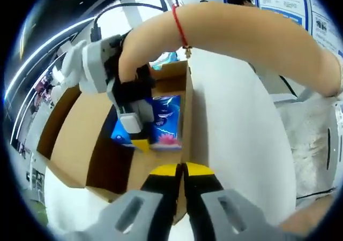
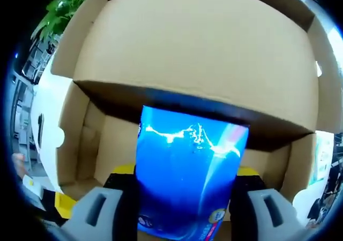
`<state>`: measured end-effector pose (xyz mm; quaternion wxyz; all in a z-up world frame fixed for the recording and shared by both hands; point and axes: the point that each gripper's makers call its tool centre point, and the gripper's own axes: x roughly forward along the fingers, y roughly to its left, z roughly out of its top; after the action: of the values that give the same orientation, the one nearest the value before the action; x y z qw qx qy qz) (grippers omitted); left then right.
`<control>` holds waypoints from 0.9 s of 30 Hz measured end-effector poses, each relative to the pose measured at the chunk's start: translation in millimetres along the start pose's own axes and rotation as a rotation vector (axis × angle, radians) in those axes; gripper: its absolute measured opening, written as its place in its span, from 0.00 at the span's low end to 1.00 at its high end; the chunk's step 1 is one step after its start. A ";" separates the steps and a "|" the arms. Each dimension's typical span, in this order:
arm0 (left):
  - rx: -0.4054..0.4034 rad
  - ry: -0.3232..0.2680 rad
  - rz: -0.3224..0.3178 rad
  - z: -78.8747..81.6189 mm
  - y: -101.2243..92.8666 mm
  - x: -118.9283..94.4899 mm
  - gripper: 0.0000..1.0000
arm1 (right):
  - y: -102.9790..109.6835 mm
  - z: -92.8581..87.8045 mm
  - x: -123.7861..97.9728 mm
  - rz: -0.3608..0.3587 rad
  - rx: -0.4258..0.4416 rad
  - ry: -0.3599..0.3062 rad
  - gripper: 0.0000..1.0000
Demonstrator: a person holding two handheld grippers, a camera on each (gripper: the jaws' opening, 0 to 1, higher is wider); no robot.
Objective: Operate the shoe box by opening the lid, removing the specified soft item, and placing it in the target area until the item is outside and the box remains undamaged.
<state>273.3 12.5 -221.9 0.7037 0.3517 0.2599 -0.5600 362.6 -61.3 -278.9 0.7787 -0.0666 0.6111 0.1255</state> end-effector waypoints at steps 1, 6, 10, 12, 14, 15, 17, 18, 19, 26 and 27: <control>0.003 0.001 0.001 0.2 0.1 0.1 0.03 | -0.3 0.7 -2.1 -0.001 0.000 0.000 0.67; 0.008 0.006 0.006 0.6 0.7 0.4 0.03 | -2.2 4.4 -14.9 -0.003 0.001 -0.014 0.67; 0.013 0.007 0.009 0.9 0.9 0.7 0.03 | -4.4 6.3 -24.6 -0.009 0.000 -0.022 0.67; 0.015 0.008 0.010 0.8 0.7 0.7 0.03 | -5.7 7.6 -29.4 -0.014 0.000 -0.026 0.67; 0.017 0.007 0.011 0.9 0.6 0.8 0.03 | -5.7 9.8 -34.7 -0.012 -0.001 -0.037 0.67; 0.015 0.007 0.012 0.8 0.7 0.9 0.03 | -5.5 10.7 -37.6 -0.011 -0.002 -0.041 0.67; 0.012 0.006 0.011 0.7 0.7 0.9 0.03 | -5.6 12.5 -43.5 -0.009 -0.003 -0.050 0.67; 0.012 0.006 0.011 0.6 0.6 0.9 0.03 | -5.9 13.0 -46.5 -0.010 -0.003 -0.052 0.67; 0.012 0.006 0.011 0.5 0.5 0.9 0.03 | -6.9 14.1 -49.9 -0.013 -0.002 -0.058 0.67; 0.015 0.006 0.012 0.1 -0.4 1.1 0.03 | -14.9 17.8 -71.4 -0.023 0.001 -0.094 0.66; 0.017 0.006 0.012 0.1 -0.5 1.2 0.03 | -16.4 17.8 -74.7 -0.025 0.001 -0.096 0.66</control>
<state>273.1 11.7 -222.9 0.7033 0.3609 0.2552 -0.5567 367.3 -81.0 -203.0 0.8087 -0.0675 0.5722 0.1185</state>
